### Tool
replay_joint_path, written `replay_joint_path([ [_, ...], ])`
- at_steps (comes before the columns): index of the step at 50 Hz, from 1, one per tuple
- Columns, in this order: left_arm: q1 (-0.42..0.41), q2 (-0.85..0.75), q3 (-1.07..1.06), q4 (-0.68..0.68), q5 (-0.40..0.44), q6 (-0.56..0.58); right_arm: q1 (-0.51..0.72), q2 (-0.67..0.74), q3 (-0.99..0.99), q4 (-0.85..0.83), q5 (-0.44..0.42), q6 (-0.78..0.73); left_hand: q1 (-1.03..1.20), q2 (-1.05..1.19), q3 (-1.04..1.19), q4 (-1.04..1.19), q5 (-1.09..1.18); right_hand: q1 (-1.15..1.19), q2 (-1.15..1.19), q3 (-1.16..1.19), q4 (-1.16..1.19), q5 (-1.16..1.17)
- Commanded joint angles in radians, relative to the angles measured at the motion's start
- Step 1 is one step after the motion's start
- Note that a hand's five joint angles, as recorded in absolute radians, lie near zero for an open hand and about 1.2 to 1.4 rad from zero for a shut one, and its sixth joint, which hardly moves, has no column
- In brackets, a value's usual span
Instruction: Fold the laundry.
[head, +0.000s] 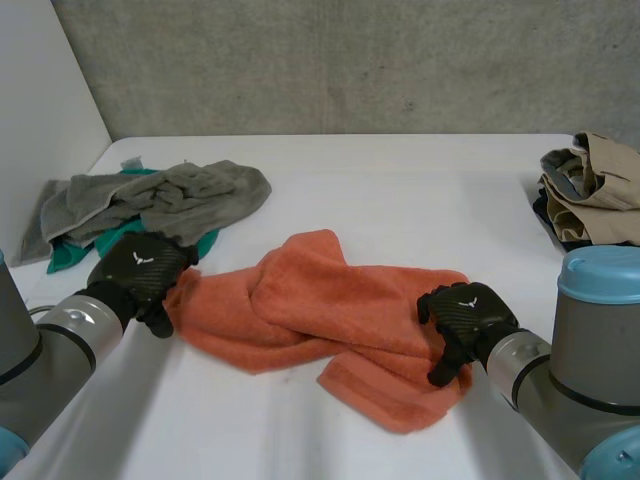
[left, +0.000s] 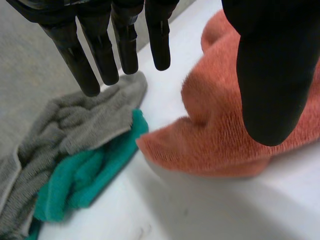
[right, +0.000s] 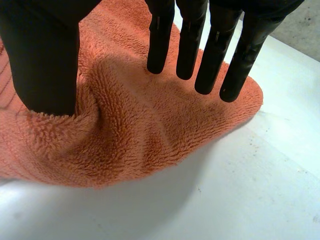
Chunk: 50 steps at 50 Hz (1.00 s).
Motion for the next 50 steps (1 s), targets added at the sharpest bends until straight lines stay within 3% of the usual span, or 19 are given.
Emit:
replay_joint_path([
  [1,0.01,-0.091,0.029,0.005,0.022,0.005,0.001,0.027,0.002,-0.046,0.002,0.002,0.388,0.397,0.394,0.402,0.401,0.284,0.212,0.214,0.214,0.229],
  [4,-0.004,-0.117,0.042,0.007,0.022,0.005,0.001,0.033,0.002,-0.057,0.003,0.0,0.784,0.793,0.79,0.798,0.797,0.539,0.467,0.469,0.469,0.484],
  [5,-0.006,-0.121,0.046,0.007,0.021,0.005,-0.001,0.033,0.002,-0.063,0.002,0.0,0.916,0.925,0.922,0.93,0.929,0.863,0.79,0.793,0.793,0.808],
  [6,-0.007,-0.124,0.049,0.007,0.021,0.004,-0.002,0.033,0.002,-0.064,0.002,0.0,0.993,1.001,0.998,1.006,1.006,0.926,0.854,0.856,0.856,0.871],
  [11,-0.024,-0.111,0.065,-0.004,0.005,0.004,-0.017,0.013,-0.001,-0.061,-0.003,-0.007,0.993,1.002,0.999,1.007,1.007,0.927,0.854,0.856,0.857,0.872],
  [14,-0.039,-0.089,0.075,-0.008,0.002,-0.001,-0.021,-0.069,0.009,-0.048,-0.006,-0.049,0.993,1.002,0.999,1.007,1.007,0.927,0.854,0.856,0.857,0.872],
  [20,-0.05,0.109,0.078,-0.044,-0.045,-0.021,-0.16,-0.226,0.005,-0.008,-0.008,-0.268,0.993,1.002,0.999,1.007,1.007,0.927,0.854,0.856,0.857,0.872],
  [25,-0.052,0.268,0.087,-0.053,-0.053,-0.1,-0.246,-0.294,-0.073,-0.012,-0.017,-0.395,0.993,1.002,0.999,1.007,1.007,0.927,0.854,0.856,0.857,0.872],
  [31,-0.053,0.373,0.085,-0.057,-0.045,-0.208,-0.243,-0.271,-0.234,-0.032,-0.046,-0.414,0.993,1.002,0.999,1.007,1.007,0.927,0.854,0.856,0.857,0.872],
  [38,-0.078,0.324,0.092,-0.054,-0.05,-0.225,-0.077,0.027,-0.388,-0.161,-0.193,-0.415,0.993,1.002,0.999,1.007,1.007,0.927,0.854,0.856,0.857,0.872],
  [39,-0.082,0.31,0.093,-0.054,-0.05,-0.225,-0.051,0.073,-0.402,-0.185,-0.227,-0.418,0.993,1.002,0.999,1.007,1.007,0.904,0.832,0.834,0.835,0.85],
  [41,-0.095,0.282,0.099,-0.054,-0.053,-0.223,-0.034,0.123,-0.417,-0.199,-0.236,-0.421,0.993,1.002,0.999,1.007,1.007,0.469,0.397,0.399,0.399,0.415],
  [42,-0.107,0.255,0.107,-0.054,-0.056,-0.222,-0.03,0.146,-0.423,-0.201,-0.242,-0.421,0.993,1.002,0.999,1.007,1.007,0.22,0.147,0.15,0.15,0.165],
  [43,-0.111,0.244,0.11,-0.054,-0.058,-0.222,-0.028,0.186,-0.437,-0.204,-0.244,-0.425,0.993,1.002,0.999,1.007,1.007,-0.295,-0.367,-0.365,-0.365,-0.35],
  [46,-0.128,0.201,0.124,-0.056,-0.064,-0.219,-0.03,0.213,-0.461,-0.203,-0.216,-0.417,0.993,1.002,0.999,1.007,1.007,-0.295,-0.367,-0.365,-0.365,-0.35],
  [50,-0.13,0.173,0.141,-0.057,-0.071,-0.217,-0.027,0.168,-0.451,-0.198,-0.066,-0.351,0.993,1.002,0.999,1.007,1.007,-0.295,-0.367,-0.365,-0.365,-0.35],
])
